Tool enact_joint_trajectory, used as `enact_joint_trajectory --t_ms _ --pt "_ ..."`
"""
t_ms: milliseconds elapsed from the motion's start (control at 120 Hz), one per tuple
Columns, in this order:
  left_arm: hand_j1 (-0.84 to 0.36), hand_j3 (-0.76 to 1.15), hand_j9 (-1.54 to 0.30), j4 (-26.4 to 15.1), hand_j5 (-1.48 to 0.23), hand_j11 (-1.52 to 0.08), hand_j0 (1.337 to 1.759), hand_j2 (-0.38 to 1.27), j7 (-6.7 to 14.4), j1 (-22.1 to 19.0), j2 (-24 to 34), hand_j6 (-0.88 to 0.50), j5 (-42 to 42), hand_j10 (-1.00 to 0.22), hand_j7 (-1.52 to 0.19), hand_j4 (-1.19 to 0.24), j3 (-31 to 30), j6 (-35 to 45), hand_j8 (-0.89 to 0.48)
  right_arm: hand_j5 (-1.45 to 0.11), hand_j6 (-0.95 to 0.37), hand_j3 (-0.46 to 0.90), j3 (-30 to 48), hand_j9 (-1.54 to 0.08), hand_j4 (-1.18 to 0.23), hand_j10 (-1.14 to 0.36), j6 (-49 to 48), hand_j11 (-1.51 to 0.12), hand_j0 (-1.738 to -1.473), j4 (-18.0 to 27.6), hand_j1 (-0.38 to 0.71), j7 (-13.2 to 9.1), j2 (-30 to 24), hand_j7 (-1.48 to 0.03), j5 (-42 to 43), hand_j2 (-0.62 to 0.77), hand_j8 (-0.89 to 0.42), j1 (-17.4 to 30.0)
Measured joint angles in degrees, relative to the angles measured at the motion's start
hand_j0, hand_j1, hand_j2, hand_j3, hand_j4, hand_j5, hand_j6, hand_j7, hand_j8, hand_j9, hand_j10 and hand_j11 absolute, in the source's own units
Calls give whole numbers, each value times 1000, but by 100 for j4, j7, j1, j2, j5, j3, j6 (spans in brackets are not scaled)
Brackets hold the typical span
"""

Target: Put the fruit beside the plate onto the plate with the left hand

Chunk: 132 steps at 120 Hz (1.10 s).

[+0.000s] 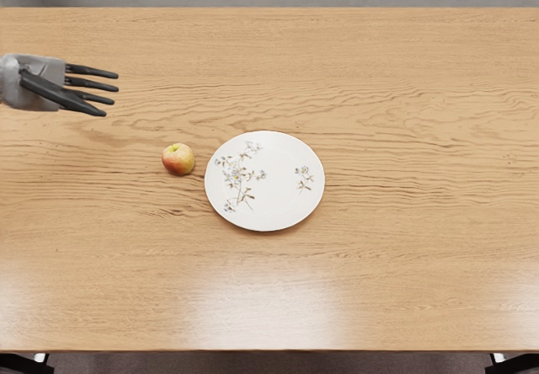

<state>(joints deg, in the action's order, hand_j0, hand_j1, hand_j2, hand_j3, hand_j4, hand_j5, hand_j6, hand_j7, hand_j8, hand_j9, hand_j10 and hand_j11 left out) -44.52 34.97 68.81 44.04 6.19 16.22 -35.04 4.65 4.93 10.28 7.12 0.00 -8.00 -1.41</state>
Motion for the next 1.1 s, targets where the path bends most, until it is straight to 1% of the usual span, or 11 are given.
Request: enact_joint_trajectory --t_ms 183,267,342,408,492,550,600,850,967,1025,1100 --pt "52 0 -321 36 -321 -322 1658 49 2 96 -95 -245 -94 -246 -321 -246 -12 0 -245 -45 -35 0 3 -45 -35 -35 -1 -45 -1658 0 -307 0 0 -45 0 -7 -35 -45" --pt "52 0 -322 34 -322 -322 1658 49 2 539 -279 -246 -635 -246 -322 -246 -16 1 -246 -45 -35 0 2 -45 -35 -35 0 -45 -1658 0 -307 0 0 -45 0 -7 -35 -59" --pt "52 0 -322 31 -322 -322 1658 49 2 622 -329 -246 -1049 -247 -322 -247 -21 0 -246 -45 -35 0 -3 -45 -35 -35 -1 -45 -1658 0 -307 0 0 -45 0 -7 -35 -65" --pt "51 0 -322 41 -322 -322 1658 49 2 809 -640 -247 -1684 -247 -322 -247 -25 1 -247 -45 -35 0 -5 -45 -35 -35 -1 -45 -1658 0 -307 0 0 -45 0 -7 -35 -67" --pt "51 0 -323 57 -323 -323 1658 49 3 935 -660 -248 -2360 -248 -323 -248 -52 2 -248 -45 -35 0 -7 -45 -35 -35 -1 -45 -1658 0 -307 0 0 -45 0 -7 -35 -69" --pt "51 0 -323 19 -323 -323 1658 50 2 943 -742 -248 -2750 -248 -323 -248 -76 1 -248 -45 -35 0 -5 -45 -35 -35 -1 -45 -1658 0 -307 0 0 -45 0 -7 -35 -70" --pt "51 0 -323 -159 -323 -323 1658 50 3 941 -765 -249 -2950 -248 -323 -249 -89 2 -249 -45 -35 0 -4 -45 -35 -35 -1 -45 -1658 0 -307 0 0 -45 0 -7 -35 -71" --pt "52 0 -323 -1519 -323 -323 1658 50 3 957 -730 -250 -4032 -250 -323 -250 -175 2 -250 -45 -35 0 -2 -45 -35 -35 -1 -45 -1658 0 -307 0 0 -45 0 -7 -35 -78" --pt "52 0 -323 -1945 -323 -323 1658 50 3 1050 -789 -251 -4264 -250 -323 -250 -385 26 -251 -45 -35 0 -4 -45 -35 -35 -1 -45 -1658 1 -307 0 0 -45 0 -7 -35 -79" --pt "52 0 -323 -2111 -323 -323 1658 50 3 1176 -799 -251 -4327 -250 -323 -251 -545 175 -251 -45 -35 0 -6 -45 -35 -35 -1 -45 -1658 0 -307 2 0 -45 0 -7 -35 -79" --pt "52 0 -323 -2295 -323 -323 1658 51 3 1187 -896 -251 -4433 -250 -323 -251 -686 416 -251 -45 -35 0 -7 -45 -35 -35 -1 -45 -1658 0 -308 5 0 -45 0 -7 -35 -79"
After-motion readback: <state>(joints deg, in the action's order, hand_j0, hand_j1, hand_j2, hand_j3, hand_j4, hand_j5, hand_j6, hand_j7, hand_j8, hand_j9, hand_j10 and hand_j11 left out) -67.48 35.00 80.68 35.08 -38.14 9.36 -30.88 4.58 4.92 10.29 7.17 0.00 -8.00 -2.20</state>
